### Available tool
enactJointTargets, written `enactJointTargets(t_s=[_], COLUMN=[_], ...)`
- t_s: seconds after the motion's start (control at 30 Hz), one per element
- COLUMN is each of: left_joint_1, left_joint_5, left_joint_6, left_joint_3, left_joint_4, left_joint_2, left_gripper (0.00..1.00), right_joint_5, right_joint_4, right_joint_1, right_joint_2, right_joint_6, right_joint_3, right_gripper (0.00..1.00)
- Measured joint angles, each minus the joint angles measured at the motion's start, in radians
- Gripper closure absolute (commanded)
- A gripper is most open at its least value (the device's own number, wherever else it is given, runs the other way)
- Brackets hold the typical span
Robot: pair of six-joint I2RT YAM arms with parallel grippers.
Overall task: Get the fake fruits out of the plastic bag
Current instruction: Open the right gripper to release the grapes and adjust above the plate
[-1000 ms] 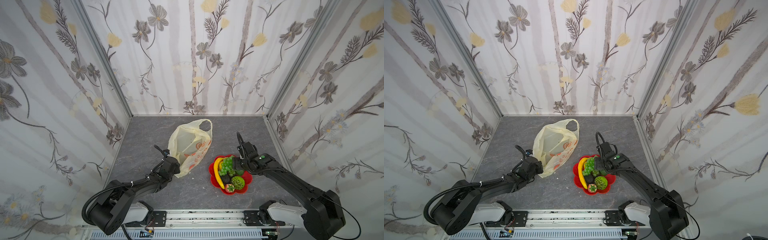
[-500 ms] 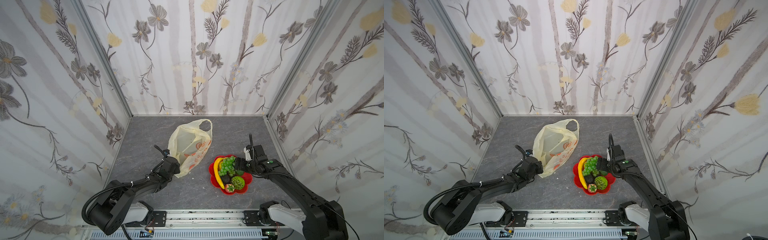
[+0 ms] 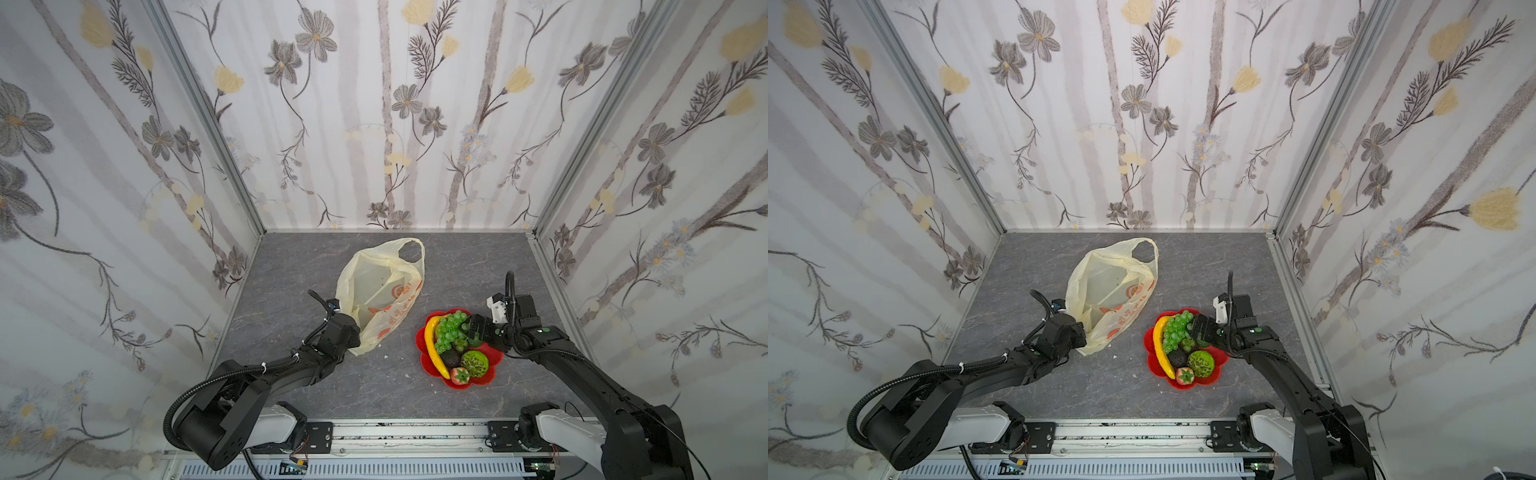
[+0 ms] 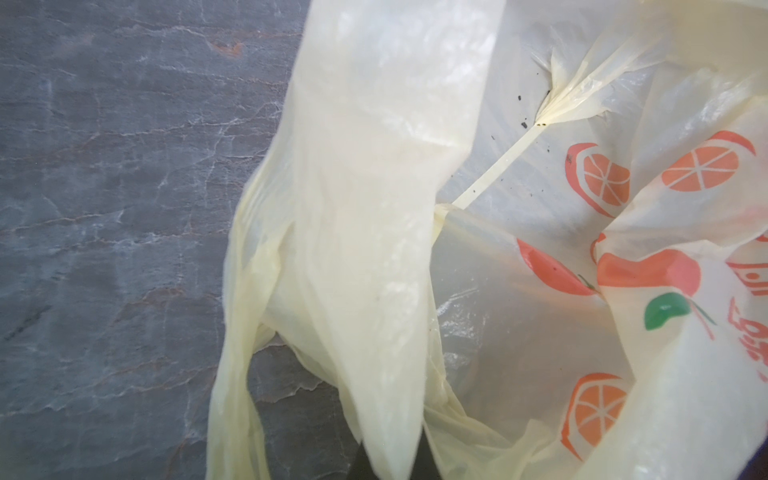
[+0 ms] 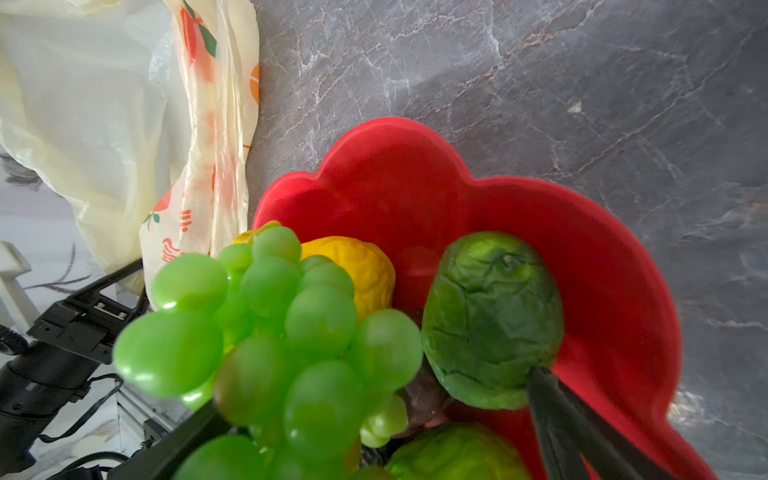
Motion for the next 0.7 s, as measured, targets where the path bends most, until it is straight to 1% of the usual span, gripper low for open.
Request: enactJointTargets(t_s=[0.17, 0.37, 0.5, 0.7], left_joint_1=[0.0, 0.0, 0.0, 0.0], left_joint_5=[0.0, 0.0, 0.0, 0.0], left_joint_6=[0.0, 0.0, 0.0, 0.0], left_joint_3=[0.0, 0.0, 0.0, 0.0], left_joint_4=[0.0, 0.0, 0.0, 0.0], left_joint_2=[0.0, 0.0, 0.0, 0.0], left_gripper=[1.0, 1.0, 1.0, 1.0], right_joint_5=[-0.076, -0.154, -0.194, -0.224], right_joint_4=[0.04, 0.077, 0.103, 0.145], right_joint_1=[-0.032, -0.045, -0.052, -0.053], right_joint_2=[-0.021, -0.034, -0.037, -0.045], right_joint_6=[0.019, 0.04, 0.052, 0.06], right_joint_3=[-0.023, -0.041, -0.048, -0.058], right_gripper=[0.0, 0.0, 0.0, 0.01])
